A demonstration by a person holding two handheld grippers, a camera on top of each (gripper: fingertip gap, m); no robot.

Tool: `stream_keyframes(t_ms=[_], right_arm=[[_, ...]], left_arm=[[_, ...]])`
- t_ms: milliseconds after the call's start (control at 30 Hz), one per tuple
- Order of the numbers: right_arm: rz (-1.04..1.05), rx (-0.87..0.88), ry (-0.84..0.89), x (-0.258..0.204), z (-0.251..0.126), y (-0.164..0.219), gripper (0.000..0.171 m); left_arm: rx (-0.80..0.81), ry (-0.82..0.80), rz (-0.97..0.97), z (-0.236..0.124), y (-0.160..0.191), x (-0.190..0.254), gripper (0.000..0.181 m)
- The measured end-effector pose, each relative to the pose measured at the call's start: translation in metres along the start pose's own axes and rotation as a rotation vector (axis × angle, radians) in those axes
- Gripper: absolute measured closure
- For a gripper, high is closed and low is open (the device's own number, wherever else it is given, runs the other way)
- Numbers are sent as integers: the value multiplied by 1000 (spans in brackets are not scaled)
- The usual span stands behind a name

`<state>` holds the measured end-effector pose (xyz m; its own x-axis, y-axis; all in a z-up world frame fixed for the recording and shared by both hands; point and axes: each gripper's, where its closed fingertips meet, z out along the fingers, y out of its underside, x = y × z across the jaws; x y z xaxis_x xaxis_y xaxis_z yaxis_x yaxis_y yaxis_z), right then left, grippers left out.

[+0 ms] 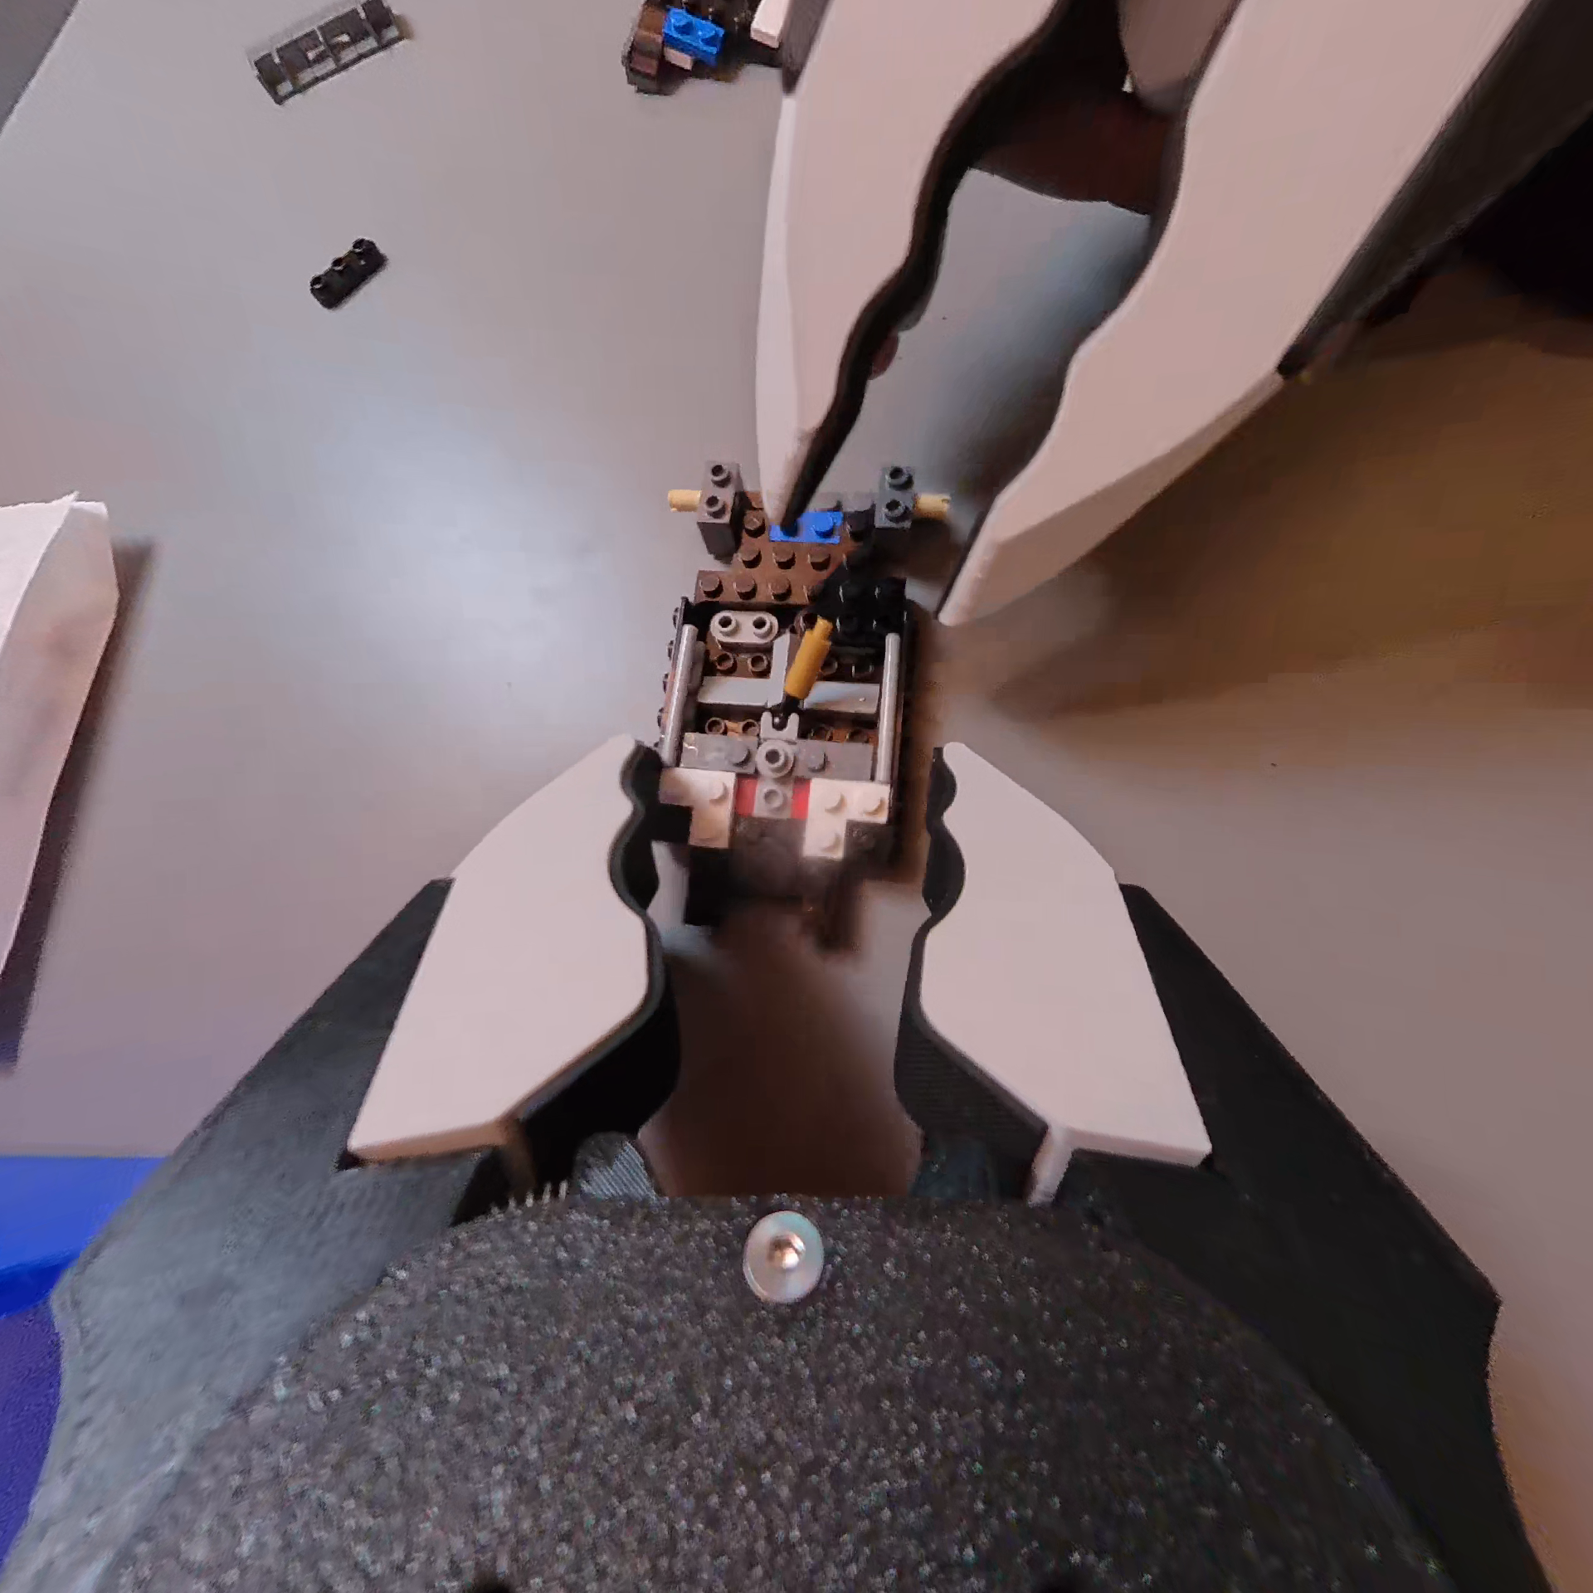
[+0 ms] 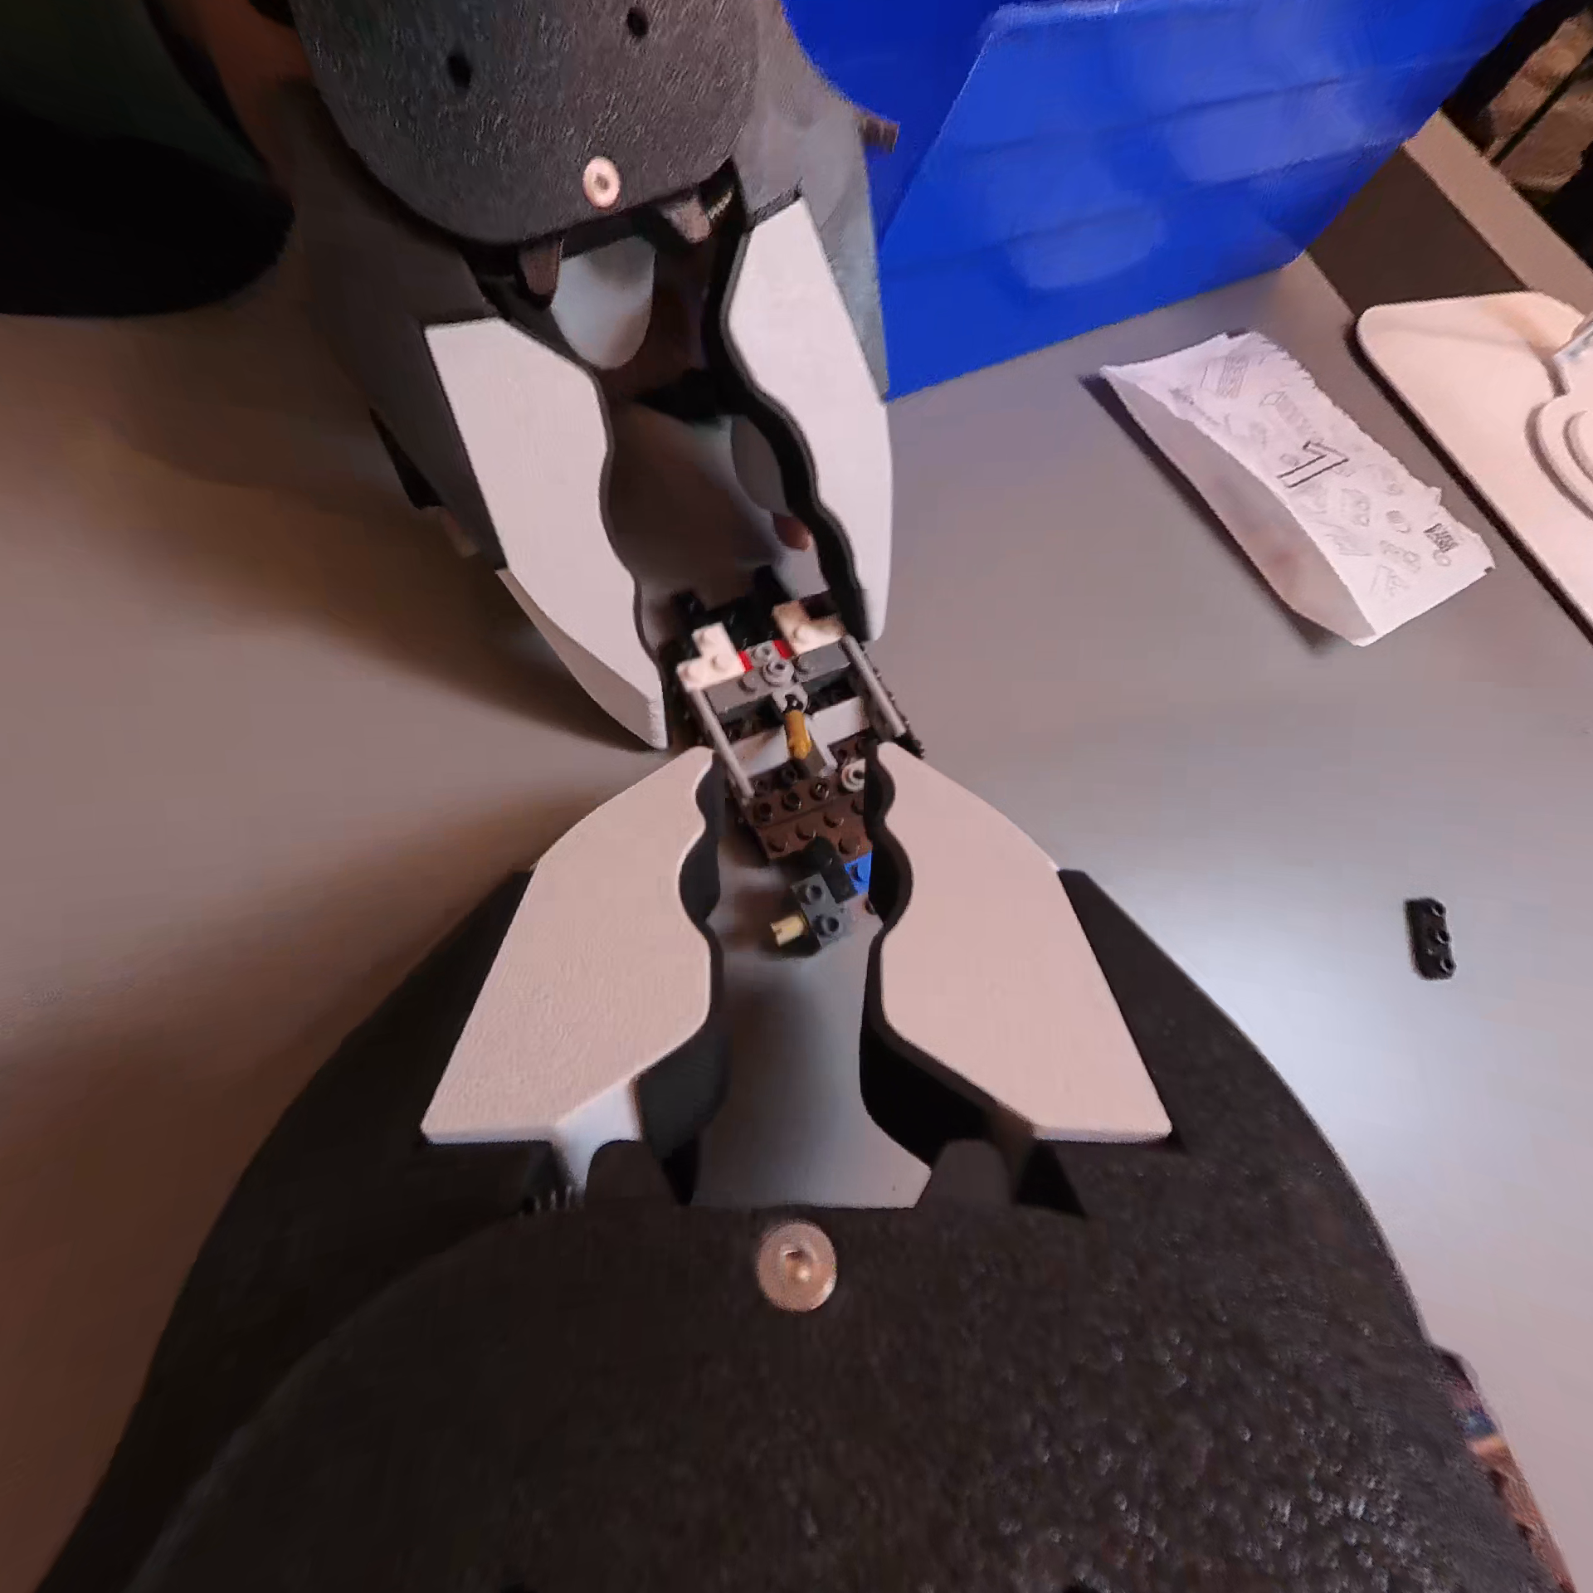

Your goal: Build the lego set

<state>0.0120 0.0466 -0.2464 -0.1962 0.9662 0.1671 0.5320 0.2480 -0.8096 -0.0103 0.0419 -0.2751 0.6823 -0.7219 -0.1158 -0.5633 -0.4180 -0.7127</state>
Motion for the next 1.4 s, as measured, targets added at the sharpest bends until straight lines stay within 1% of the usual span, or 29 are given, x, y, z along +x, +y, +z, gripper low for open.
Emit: stream_keyframes(t_ms=[67, 300, 633, 733, 833, 933, 1033, 1400], right_arm=[[9, 34, -3, 3, -1, -5, 141], [0, 78, 73, 14, 0, -9, 144], [34, 123, 98, 21, -3, -10, 150], [51, 139, 105, 24, -3, -11, 151], [81, 164, 95, 25, -4, -13, 151], [109, 189, 84, 27, -5, -15, 152], [124, 191, 89, 30, -5, -14, 152], [119, 199, 113, 33, -10, -15, 153]], left_arm=[[10, -5, 12, -2, 2, 2, 126], [46, -12, 20, -7, 6, 1, 127], [66, -5, 35, -9, 6, 3, 127], [78, 6, 21, -8, 5, 4, 126], [77, 18, 13, -8, 5, 7, 121], [69, 15, 22, -8, 5, 9, 121], [64, 19, 32, -8, 6, 9, 124], [73, 32, 20, -8, 6, 9, 125]])
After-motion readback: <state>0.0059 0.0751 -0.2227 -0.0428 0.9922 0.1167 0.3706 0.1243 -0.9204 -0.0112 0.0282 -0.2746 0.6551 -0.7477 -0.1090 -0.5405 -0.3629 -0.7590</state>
